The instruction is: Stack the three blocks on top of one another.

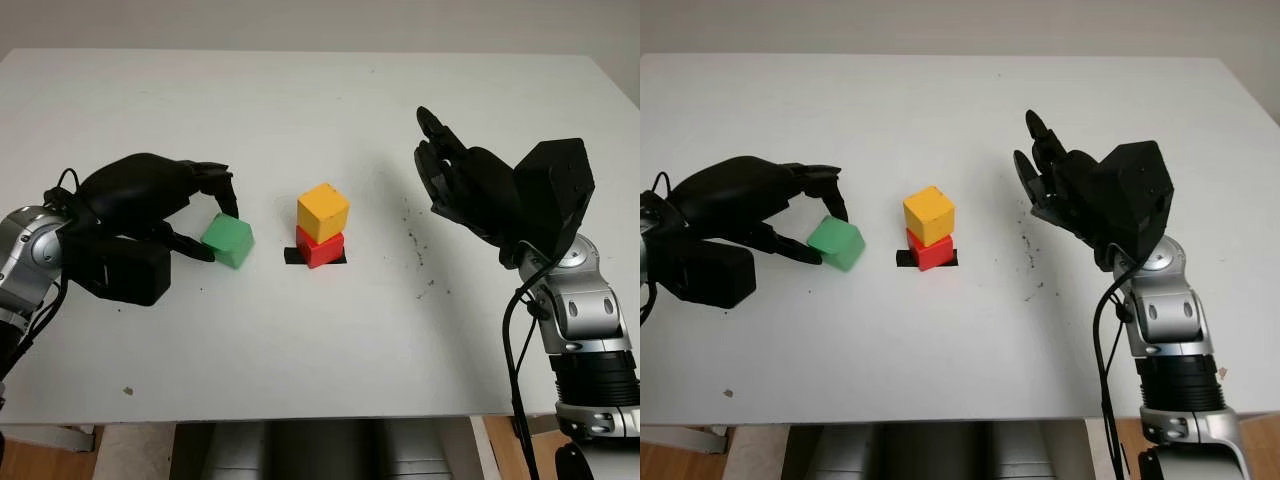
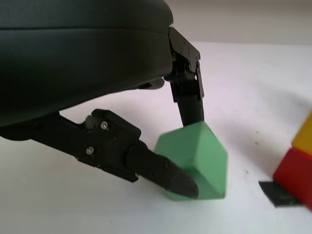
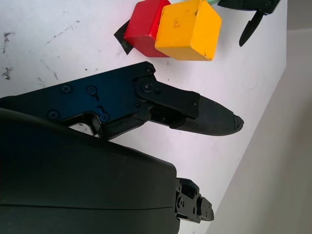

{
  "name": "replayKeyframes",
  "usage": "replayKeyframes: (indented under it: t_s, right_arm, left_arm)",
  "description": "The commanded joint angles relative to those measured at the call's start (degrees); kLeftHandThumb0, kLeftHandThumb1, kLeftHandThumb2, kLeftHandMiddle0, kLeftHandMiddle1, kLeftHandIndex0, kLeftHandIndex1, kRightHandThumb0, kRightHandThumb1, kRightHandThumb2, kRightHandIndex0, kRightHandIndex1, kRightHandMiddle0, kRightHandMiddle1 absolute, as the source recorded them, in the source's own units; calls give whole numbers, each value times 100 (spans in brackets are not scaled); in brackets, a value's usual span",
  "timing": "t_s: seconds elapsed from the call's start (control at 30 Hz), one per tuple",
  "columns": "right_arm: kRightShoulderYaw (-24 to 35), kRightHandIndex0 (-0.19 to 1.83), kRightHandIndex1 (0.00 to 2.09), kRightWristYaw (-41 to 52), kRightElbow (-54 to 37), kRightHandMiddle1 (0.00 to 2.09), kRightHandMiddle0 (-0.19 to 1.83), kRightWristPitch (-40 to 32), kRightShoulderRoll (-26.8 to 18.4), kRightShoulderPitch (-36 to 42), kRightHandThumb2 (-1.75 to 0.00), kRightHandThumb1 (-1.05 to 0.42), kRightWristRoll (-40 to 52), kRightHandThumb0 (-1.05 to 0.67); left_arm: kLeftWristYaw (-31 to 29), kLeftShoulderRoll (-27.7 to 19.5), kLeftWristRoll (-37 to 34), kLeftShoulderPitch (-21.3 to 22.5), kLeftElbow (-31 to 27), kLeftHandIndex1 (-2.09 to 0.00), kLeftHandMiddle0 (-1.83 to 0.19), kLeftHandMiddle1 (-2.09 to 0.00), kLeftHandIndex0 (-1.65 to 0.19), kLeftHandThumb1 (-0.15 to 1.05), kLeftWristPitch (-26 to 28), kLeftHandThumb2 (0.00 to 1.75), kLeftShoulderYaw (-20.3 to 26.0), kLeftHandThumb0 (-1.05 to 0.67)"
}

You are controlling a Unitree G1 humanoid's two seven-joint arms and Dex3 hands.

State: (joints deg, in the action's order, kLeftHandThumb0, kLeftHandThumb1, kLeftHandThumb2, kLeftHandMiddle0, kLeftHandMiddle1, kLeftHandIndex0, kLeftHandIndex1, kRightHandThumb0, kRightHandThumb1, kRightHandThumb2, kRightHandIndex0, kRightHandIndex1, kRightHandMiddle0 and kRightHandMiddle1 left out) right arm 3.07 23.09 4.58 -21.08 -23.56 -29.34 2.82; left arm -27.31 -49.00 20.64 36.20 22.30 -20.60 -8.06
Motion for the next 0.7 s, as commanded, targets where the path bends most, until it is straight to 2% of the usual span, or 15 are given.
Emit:
replayKeyframes:
  t_s: [0.0,0.2,0.4,0.5,0.6,0.67]
  right_arm:
    - [7,-19,0,-14,-86,0,-19,9,-53,35,-71,-105,-4,-64]
    - [5,-19,0,-97,-235,0,-19,-250,-2,65,-69,-105,8,-64]
    - [-43,-19,0,-146,-194,0,-19,-103,35,104,-68,-105,-20,-65]
    - [-68,-19,0,-182,-188,0,-19,-152,69,77,-68,-105,-23,-65]
    - [-97,-19,0,-187,-132,0,-19,-92,78,62,-68,-105,-30,-64]
    - [-122,-19,0,-173,-102,0,-19,-57,78,57,-69,-105,-37,-64]
  left_arm:
    - [-241,-5,-212,141,-156,-152,-22,-4,-28,101,186,6,142,-42]
    - [-897,-79,-253,648,-264,-154,-23,-5,-29,98,649,5,75,-44]
    - [-1266,-49,-75,1344,16,-157,-27,-7,-33,97,493,5,-92,-45]
    - [-1275,42,-54,1652,185,-149,-31,-8,-39,93,391,5,-98,-44]
    - [-1301,208,-311,1756,226,-145,-33,-7,-43,91,666,5,66,-41]
    - [-1368,360,-695,1764,257,-153,-31,-6,-40,91,942,5,258,-41]
